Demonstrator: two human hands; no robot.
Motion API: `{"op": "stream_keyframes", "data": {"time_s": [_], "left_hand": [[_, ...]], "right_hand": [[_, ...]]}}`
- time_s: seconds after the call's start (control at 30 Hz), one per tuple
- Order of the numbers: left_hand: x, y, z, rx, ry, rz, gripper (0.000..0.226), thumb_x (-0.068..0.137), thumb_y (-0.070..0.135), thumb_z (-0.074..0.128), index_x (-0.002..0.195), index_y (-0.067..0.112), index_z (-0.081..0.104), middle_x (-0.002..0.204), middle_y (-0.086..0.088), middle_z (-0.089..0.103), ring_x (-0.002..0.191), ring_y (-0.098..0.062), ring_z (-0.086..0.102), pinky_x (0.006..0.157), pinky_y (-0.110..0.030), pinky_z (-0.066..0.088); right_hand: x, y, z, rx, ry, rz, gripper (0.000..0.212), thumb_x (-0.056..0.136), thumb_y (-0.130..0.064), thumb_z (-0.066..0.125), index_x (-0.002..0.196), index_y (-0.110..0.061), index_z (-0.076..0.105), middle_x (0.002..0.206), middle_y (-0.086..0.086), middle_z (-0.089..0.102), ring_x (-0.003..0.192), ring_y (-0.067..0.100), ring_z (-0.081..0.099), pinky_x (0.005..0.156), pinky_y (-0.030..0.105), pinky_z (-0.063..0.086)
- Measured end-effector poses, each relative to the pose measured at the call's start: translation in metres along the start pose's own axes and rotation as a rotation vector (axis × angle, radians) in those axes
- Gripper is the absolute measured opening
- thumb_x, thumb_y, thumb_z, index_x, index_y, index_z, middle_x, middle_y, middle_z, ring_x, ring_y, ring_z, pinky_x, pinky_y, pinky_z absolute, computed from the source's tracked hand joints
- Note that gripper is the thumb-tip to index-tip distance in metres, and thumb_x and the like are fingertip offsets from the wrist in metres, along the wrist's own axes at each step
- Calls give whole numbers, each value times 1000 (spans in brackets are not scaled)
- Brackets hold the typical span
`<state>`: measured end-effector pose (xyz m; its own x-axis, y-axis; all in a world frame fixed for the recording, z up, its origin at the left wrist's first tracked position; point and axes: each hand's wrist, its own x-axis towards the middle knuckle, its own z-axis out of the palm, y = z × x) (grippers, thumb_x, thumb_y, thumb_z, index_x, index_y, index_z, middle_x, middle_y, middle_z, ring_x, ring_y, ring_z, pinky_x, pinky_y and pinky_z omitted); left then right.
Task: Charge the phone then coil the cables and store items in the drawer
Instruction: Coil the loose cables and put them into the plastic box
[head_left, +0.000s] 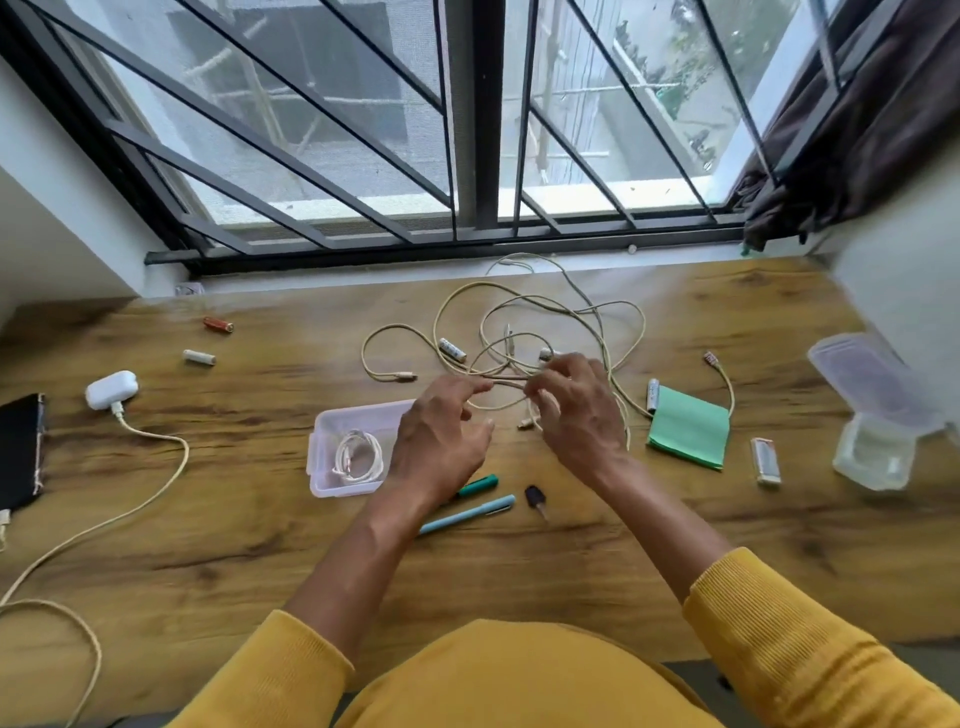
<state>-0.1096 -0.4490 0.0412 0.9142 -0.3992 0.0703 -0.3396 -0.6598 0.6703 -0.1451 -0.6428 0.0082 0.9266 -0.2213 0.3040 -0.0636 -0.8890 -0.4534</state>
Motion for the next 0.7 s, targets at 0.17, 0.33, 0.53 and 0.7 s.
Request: {"op": "stream_keyframes", "data": {"time_s": [0.17, 0.33, 0.53, 0.7], "left_hand": [[16, 17, 10, -81, 55, 62, 40, 98, 31, 73, 138, 29, 66, 131, 7, 66, 92, -4, 67, 84, -36, 60], [32, 29, 6, -203, 159, 104, 27, 107, 40, 60, 108, 20, 78, 94, 7, 77, 87, -7, 71, 75, -44, 59], [53, 29, -17, -257, 315, 125, 28, 109, 39, 57, 110, 20, 78, 88, 11, 76, 74, 0, 67, 65, -31, 54], [56, 19, -18, -128, 288, 105, 36, 108, 50, 53, 105, 26, 79, 72, 9, 71, 70, -10, 69, 68, -39, 57]], "right_hand": [[19, -4, -27, 310, 126, -45, 10, 99, -8, 65, 103, -17, 68, 103, 0, 68, 92, 21, 64, 75, 45, 56], [31, -2, -47, 509, 87, 35, 6, 100, -17, 64, 103, -21, 65, 85, -6, 73, 84, 16, 72, 75, 47, 58], [36, 11, -67, 822, -344, 125, 34, 107, -28, 62, 86, -3, 72, 65, -6, 64, 64, 21, 56, 59, 31, 47], [36, 1, -85, 1447, -624, 285, 38, 114, -31, 40, 86, -13, 57, 73, 5, 55, 69, 21, 54, 97, 53, 49]]}}
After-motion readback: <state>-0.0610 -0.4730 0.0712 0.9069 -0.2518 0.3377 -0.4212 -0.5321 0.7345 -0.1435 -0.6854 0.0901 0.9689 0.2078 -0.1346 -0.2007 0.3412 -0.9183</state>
